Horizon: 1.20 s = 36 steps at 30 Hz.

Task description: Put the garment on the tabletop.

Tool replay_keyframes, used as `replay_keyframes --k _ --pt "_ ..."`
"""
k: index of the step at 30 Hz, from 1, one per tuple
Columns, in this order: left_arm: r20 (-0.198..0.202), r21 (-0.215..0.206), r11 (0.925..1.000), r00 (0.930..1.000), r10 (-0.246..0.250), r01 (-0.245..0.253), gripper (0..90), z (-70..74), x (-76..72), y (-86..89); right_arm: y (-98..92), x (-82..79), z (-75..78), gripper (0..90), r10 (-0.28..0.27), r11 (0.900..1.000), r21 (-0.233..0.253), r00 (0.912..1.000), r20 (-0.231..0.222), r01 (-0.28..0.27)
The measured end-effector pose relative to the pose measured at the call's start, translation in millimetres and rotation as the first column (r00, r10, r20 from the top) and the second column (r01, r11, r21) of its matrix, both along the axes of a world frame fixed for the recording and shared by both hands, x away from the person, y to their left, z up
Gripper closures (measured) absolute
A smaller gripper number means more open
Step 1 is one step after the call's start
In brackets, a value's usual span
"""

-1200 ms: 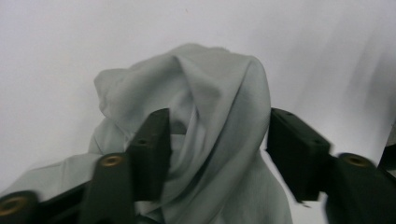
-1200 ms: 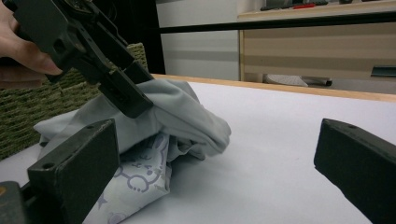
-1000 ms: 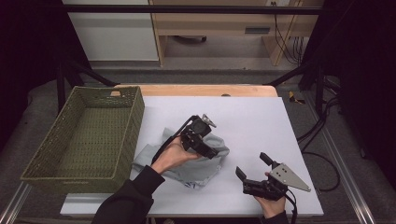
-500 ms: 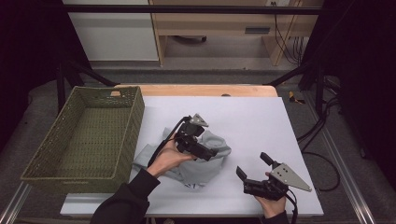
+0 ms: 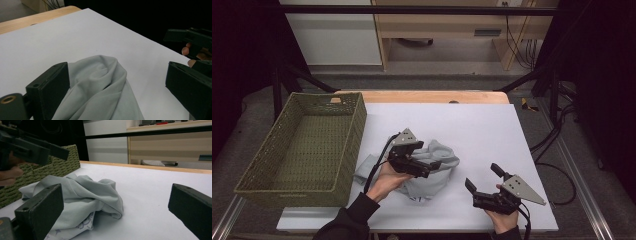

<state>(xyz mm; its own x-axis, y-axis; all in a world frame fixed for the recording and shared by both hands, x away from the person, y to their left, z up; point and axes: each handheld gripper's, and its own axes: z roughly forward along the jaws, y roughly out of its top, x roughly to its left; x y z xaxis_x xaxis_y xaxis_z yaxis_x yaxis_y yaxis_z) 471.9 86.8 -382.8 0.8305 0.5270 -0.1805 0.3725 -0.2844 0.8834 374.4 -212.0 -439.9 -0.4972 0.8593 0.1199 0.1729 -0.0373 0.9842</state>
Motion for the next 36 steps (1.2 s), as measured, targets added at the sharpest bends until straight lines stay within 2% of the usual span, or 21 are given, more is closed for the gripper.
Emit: replay_keyframes --k 6,8,12,14,18,24,26,28,30,33,36 --pt "0.056 -0.013 0.9999 0.9984 0.008 -0.007 4.2 -4.3 -12.6 16.8 -0.6 0.7 -0.1 0.3 0.006 1.0 -0.001 1.0 0.001 -0.006" --pt "0.075 -0.021 0.9996 0.9969 0.022 -0.021 3.3 -5.6 -18.3 22.9 -0.9 1.1 -0.3 0.3 0.009 1.0 -0.001 1.0 0.004 -0.009" --pt "0.086 -0.04 0.9981 0.995 0.051 -0.048 4.6 -9.4 -27.9 37.3 -1.7 1.1 -0.3 0.3 0.02 1.0 -0.005 0.9998 -0.005 -0.02" --pt "0.103 -0.037 0.9969 0.992 0.073 -0.069 4.5 -12.5 -33.1 45.1 -1.0 1.0 -0.3 0.3 0.022 1.0 -0.002 0.9997 -0.008 -0.022" --pt "0.107 -0.082 0.9918 0.9885 0.107 -0.099 6.2 -19.1 -43.8 63.0 -1.2 1.2 -0.6 0.3 0.024 1.0 -0.004 0.9997 -0.01 -0.024" --pt "0.097 -0.098 0.9844 0.983 0.156 -0.146 5.8 -26.8 -54.2 85.9 -1.8 1.8 -1.3 0.3 0.028 1.0 -0.013 0.9996 -0.008 -0.028" --pt "0.096 -0.109 0.982 0.9816 0.165 -0.155 5.7 -28.1 -58.7 90.9 -2.3 1.6 -1.2 0.3 0.025 1.0 -0.01 0.9996 -0.012 -0.025" --pt "0.117 -0.106 0.9797 0.9763 0.182 -0.17 5.7 -29.5 -64.8 94.1 -2.8 1.2 -1.1 0.3 0.023 1.0 -0.01 0.9996 -0.015 -0.023" --pt "0.12 -0.111 0.9778 0.9742 0.191 -0.178 5.1 -30.5 -69.6 97.1 -3.9 1.4 -1.1 0.3 0.026 1.0 -0.012 0.9996 -0.01 -0.026" --pt "0.112 -0.134 0.9741 0.9739 0.198 -0.182 5.0 -33.1 -75.4 102.6 -5.5 1.4 -0.6 0.3 0.028 1.0 -0.012 0.9996 -0.007 -0.028" --pt "0.104 -0.137 0.9716 0.9727 0.208 -0.193 4.9 -36.2 -78.3 107.8 -7.0 1.2 -0.4 0.3 0.025 1.0 -0.008 0.9997 -0.007 -0.025"
